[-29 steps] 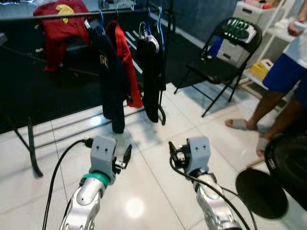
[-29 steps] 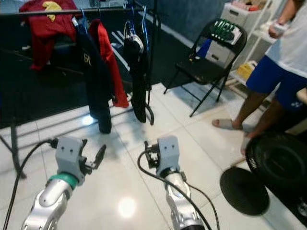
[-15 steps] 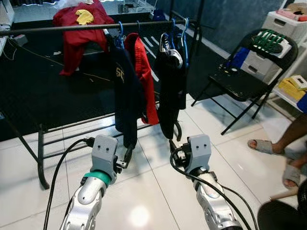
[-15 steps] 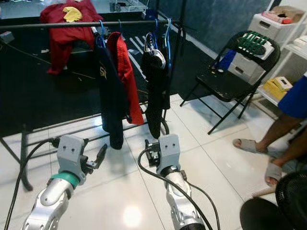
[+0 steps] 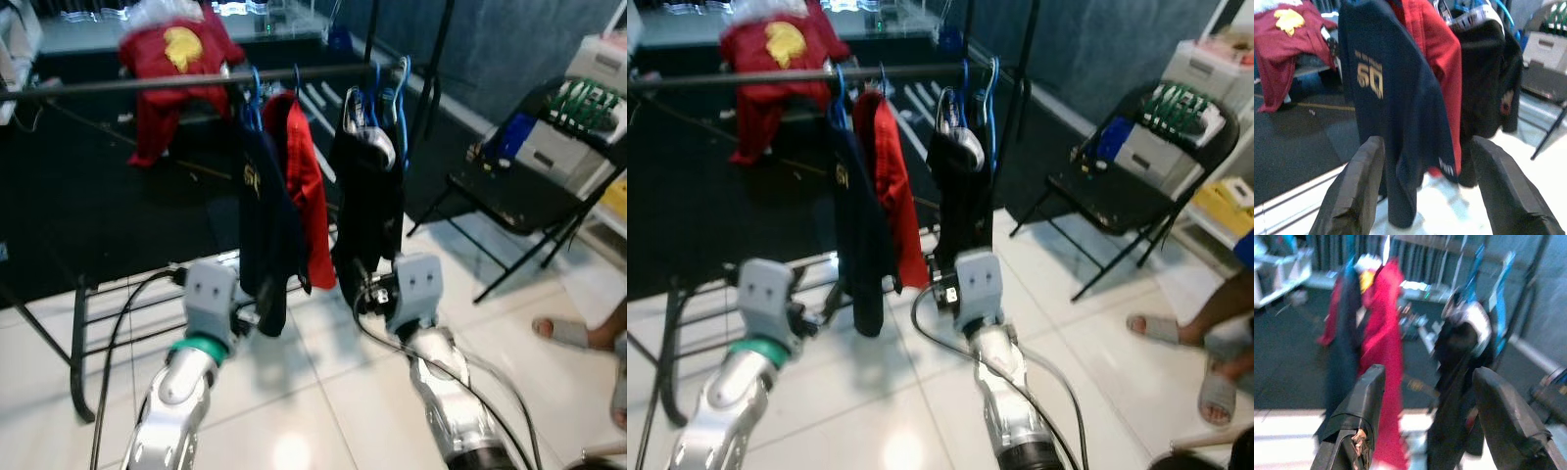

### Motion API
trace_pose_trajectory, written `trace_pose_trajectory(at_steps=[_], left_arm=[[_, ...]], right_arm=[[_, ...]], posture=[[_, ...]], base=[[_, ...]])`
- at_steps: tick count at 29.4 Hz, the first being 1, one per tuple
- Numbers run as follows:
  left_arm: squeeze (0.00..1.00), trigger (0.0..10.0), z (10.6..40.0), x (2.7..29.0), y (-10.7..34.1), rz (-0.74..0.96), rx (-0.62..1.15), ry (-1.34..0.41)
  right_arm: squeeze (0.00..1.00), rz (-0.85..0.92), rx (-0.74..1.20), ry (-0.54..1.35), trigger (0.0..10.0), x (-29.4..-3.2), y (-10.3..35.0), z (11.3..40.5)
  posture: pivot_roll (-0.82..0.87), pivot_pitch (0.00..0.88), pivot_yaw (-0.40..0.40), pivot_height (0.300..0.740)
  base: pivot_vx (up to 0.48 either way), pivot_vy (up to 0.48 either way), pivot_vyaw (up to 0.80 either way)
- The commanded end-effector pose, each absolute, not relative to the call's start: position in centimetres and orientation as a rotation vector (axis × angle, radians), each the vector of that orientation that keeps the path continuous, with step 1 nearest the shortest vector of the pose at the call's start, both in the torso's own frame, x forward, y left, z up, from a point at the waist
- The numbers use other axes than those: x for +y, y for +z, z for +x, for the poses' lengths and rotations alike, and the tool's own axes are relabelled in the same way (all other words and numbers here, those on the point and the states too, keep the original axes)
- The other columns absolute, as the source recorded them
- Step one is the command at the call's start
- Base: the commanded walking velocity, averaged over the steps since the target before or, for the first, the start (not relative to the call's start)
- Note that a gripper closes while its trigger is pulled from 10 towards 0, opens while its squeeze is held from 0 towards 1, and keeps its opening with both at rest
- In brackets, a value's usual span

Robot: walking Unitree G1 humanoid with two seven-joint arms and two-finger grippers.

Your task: Hang hanger

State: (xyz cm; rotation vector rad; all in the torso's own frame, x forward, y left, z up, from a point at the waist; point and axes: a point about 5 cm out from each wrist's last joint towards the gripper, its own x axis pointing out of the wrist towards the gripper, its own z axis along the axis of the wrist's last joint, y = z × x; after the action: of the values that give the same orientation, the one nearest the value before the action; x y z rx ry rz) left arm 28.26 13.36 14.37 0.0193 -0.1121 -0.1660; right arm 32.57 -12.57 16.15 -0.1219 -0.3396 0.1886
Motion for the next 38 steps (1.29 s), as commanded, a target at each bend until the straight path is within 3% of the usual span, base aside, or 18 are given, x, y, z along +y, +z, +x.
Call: trace_pose_trajectory(at_steps=[1, 11, 19, 38], left_arm=[[0.00, 10.0, 28.2, 13.2, 14.4, 0.013, -0.112, -0.165], [0.00, 10.0, 28.1, 14.0, 14.4, 0.003, -0.104, -0.107], [0.00, 10.0, 27.9, 14.1, 14.6, 0.006, -0.102, -0.099], [0.00, 10.0, 26.7, 13.6, 16.7, 0.012, -0.171, -0.115]], right_arm=[[0.00, -0.113, -0.332, 0.158, 10.0, -13.3, 16.1, 32.6], [0.00, -0.123, -0.360, 0.164, 10.0, -14.1, 17.2, 32.8], [0.00, -0.086, -0.369, 0.228, 10.0, -13.3, 18.3, 33.1], [0.00, -0.073, -0.355, 0.251, 10.0, -13.1, 18.2, 32.9]], posture=[[-0.02, 0.026, 0.035, 0.740], [-0.02, 0.033, 0.039, 0.740], [-0.01, 0.034, 0.038, 0.740], [-0.01, 0.042, 0.047, 0.740]], base=[[0.465, 0.000, 0.00], [0.462, 0.000, 0.00], [0.415, 0.000, 0.00], [0.000, 0.000, 0.00]])
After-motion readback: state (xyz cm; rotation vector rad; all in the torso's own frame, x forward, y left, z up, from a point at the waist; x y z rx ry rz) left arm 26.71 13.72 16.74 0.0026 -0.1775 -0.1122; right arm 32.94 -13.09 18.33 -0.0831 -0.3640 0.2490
